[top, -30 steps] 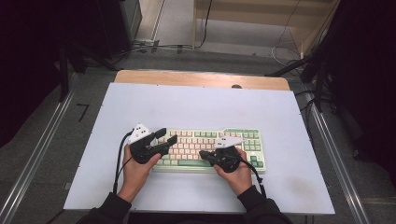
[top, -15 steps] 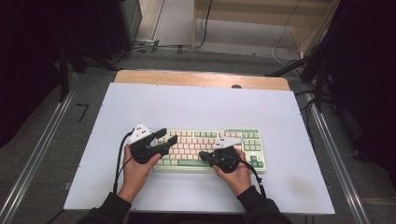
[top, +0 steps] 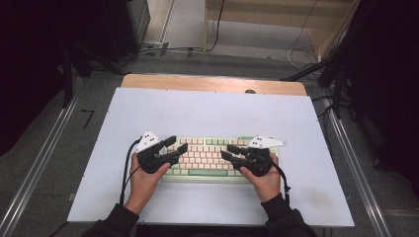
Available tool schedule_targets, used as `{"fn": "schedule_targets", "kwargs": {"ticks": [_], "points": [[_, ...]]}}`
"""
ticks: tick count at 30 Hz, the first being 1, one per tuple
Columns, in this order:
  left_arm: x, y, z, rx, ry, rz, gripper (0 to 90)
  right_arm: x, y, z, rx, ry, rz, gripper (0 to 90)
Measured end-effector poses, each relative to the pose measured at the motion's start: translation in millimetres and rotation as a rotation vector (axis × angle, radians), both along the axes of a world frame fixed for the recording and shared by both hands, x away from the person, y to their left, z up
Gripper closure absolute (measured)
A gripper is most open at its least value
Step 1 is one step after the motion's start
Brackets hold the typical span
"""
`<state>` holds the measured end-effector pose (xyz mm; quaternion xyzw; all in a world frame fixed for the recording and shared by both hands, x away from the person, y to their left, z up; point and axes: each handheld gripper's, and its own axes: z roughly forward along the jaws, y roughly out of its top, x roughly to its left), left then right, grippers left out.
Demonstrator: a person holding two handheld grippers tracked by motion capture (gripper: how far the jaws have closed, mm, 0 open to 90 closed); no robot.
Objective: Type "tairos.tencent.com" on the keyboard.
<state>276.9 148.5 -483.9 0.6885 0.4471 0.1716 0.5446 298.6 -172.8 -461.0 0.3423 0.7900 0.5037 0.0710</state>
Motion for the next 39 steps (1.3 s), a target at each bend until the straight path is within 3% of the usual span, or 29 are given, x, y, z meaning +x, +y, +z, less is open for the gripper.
{"fn": "schedule_targets", "kwargs": {"ticks": [3, 10, 22, 25, 29, 32, 36, 39], "points": [[-0.1, -0.2, 0.0, 0.001, 0.000, -0.001, 43.3, 1.7, -5.3, 1.3, 0.017, 0.000, -0.022, 44.8], [-0.3, -0.1, 0.1, 0.002, 0.000, -0.003, 43.3, 2.3, -9.3, 2.1, 0.026, -0.001, -0.035, 34.8], [-0.8, -2.8, 0.4, 0.002, 0.002, -0.018, 42.9, 3.1, -14.9, 2.3, 0.022, 0.002, -0.053, 33.9], [-0.9, -8.1, 2.3, -0.017, 0.016, -0.048, 41.9, 3.6, -15.4, 1.6, 0.016, 0.003, -0.055, 33.6], [0.0, -21.8, 7.0, -0.009, 0.003, -0.094, 42.3, 4.4, -16.3, 0.6, 0.012, 0.007, -0.061, 33.6], [3.2, -33.1, 7.3, 0.002, 0.005, -0.126, 50.0, 5.3, -17.5, -0.4, 0.008, 0.009, -0.068, 33.6], [6.5, -43.9, 8.3, 0.040, 0.026, -0.168, 76.7, 6.3, -19.4, -0.7, 0.008, 0.010, -0.078, 33.6], [11.4, -48.8, 6.3, 0.068, 0.051, -0.162, 87.9, 6.7, -19.9, -1.4, 0.007, 0.011, -0.077, 33.6]]}}
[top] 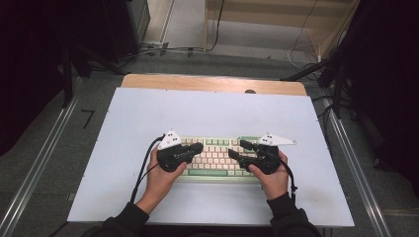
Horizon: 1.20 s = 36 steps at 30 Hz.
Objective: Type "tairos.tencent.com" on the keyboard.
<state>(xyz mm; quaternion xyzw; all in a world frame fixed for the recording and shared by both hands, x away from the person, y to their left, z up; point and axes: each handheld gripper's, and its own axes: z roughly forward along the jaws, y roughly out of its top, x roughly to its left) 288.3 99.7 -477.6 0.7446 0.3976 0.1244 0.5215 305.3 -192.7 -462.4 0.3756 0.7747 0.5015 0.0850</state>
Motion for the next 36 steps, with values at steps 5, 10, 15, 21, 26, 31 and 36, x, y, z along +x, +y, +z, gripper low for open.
{"fn": "schedule_targets", "kwargs": {"ticks": [5, 10, 15, 21, 26, 31, 36], "points": [[8.4, -10.0, -6.8, 0.071, 0.073, -0.036, 90.0, -0.2, 1.1, -1.2, -0.002, 0.005, 0.001, 33.7], [11.2, -16.5, -9.1, 0.125, 0.088, -0.033, 90.0, 0.3, 1.0, -2.3, -0.007, 0.010, -0.002, 33.8], [13.2, -20.4, -11.0, 0.166, 0.106, -0.026, 90.0, 0.1, 2.4, -3.3, -0.011, 0.009, 0.004, 33.9], [15.6, -21.7, -11.9, 0.185, 0.117, -0.018, 90.0, 0.1, 1.9, -3.2, -0.011, 0.013, 0.002, 34.0], [16.4, -25.6, -12.0, 0.223, 0.129, -0.038, 90.0, 0.2, 2.3, -3.6, -0.015, 0.011, 0.003, 34.1], [15.3, -17.5, -2.2, 0.140, 0.107, -0.019, 82.6, -0.6, 1.3, -2.5, -0.010, 0.011, 0.001, 34.1], [16.0, -0.9, 8.7, 0.023, 0.059, 0.030, 57.1, -0.3, -2.3, -2.4, -0.013, 0.009, -0.007, 34.1]]}}
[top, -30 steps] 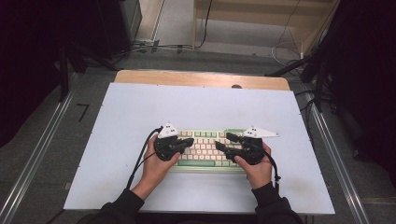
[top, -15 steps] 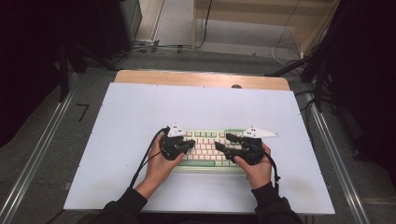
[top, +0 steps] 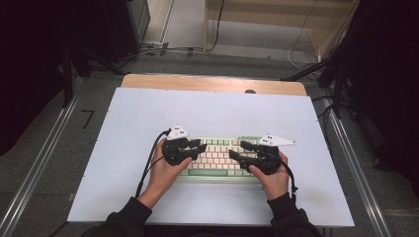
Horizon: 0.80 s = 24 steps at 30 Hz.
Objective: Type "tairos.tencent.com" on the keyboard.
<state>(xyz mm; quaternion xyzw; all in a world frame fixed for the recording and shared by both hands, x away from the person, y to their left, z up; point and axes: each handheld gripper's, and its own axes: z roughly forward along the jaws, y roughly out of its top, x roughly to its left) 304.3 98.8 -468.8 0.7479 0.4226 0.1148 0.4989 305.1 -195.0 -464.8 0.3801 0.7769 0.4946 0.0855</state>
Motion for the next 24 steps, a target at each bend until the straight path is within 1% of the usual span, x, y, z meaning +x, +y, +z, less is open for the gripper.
{"fn": "schedule_targets", "kwargs": {"ticks": [3, 4, 6, 11, 14, 17, 20, 24], "points": [[0.6, 9.2, 4.2, -0.063, -0.036, 0.040, 45.0, 0.0, -1.7, 0.2, -0.002, -0.005, -0.002, 34.1], [0.4, 12.5, 5.8, -0.075, -0.047, 0.050, 42.2, -0.1, -2.3, 0.2, -0.002, -0.005, -0.003, 34.1], [-0.7, 15.7, 7.1, -0.080, -0.061, 0.070, 37.3, -0.3, -3.1, 0.2, 0.001, -0.003, -0.006, 34.1], [-4.9, 25.4, 7.0, -0.086, -0.073, 0.081, 36.6, -0.5, -3.9, -0.4, -0.008, -0.006, -0.009, 34.1], [-7.0, 29.3, 5.7, -0.074, -0.071, 0.079, 36.6, -1.0, -4.0, -0.6, -0.015, -0.009, -0.008, 34.5], [-10.7, 31.1, 4.3, -0.059, -0.074, 0.073, 36.6, -1.6, -4.3, -1.0, -0.019, -0.010, -0.008, 35.6], [-14.6, 31.3, 2.3, -0.059, -0.088, 0.077, 36.6, -1.9, -5.2, -1.1, -0.023, -0.011, -0.007, 35.8], [-17.0, 31.3, 0.5, -0.055, -0.093, 0.071, 36.6, -3.2, -5.4, -0.5, -0.019, -0.012, -0.006, 36.0]]}}
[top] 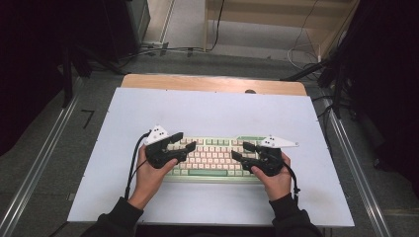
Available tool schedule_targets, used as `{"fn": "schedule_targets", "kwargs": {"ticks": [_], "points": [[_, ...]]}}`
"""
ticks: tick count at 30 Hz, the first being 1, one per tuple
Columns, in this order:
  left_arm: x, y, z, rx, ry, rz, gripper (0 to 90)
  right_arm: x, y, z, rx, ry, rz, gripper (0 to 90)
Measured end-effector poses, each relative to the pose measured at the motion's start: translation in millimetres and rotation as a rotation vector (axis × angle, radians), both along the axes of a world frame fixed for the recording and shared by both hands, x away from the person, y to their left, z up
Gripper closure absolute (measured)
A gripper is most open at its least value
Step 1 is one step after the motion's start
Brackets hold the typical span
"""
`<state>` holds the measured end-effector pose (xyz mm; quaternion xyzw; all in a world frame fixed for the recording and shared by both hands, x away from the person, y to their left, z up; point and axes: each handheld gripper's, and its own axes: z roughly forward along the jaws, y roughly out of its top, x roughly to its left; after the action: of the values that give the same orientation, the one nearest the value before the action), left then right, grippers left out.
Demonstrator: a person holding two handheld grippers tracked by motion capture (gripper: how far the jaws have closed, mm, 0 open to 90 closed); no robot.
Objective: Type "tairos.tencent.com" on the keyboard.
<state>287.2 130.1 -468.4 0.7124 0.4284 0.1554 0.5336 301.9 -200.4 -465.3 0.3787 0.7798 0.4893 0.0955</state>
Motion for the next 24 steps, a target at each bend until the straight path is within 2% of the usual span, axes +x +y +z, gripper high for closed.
{"fn": "schedule_targets", "kwargs": {"ticks": [3, 5, 7, 12, 17, 24], "points": [[-0.9, -0.1, -0.8, -0.004, 0.001, -0.004, 36.7, -0.2, -0.6, -0.1, -0.004, -0.002, 0.001, 37.0], [-1.7, -0.3, -1.1, -0.006, 0.002, -0.006, 36.8, -0.6, -1.4, -0.1, -0.002, 0.003, 0.007, 42.4], [-2.8, -0.4, -1.4, -0.003, 0.003, -0.010, 36.9, -1.4, -1.7, -0.3, -0.001, 0.009, 0.027, 52.5], [-5.9, -0.3, -0.5, -0.012, -0.009, -0.012, 38.2, -6.6, 1.4, -0.7, -0.036, -0.002, 0.062, 85.9], [-7.0, -0.6, -1.6, -0.015, 0.001, -0.023, 38.9, -8.2, 6.8, -3.1, -0.083, 0.009, 0.100, 87.7], [-7.4, -2.2, -3.6, -0.017, 0.010, -0.035, 39.4, -7.8, 13.1, -13.5, -0.154, 0.050, 0.114, 87.7]]}}
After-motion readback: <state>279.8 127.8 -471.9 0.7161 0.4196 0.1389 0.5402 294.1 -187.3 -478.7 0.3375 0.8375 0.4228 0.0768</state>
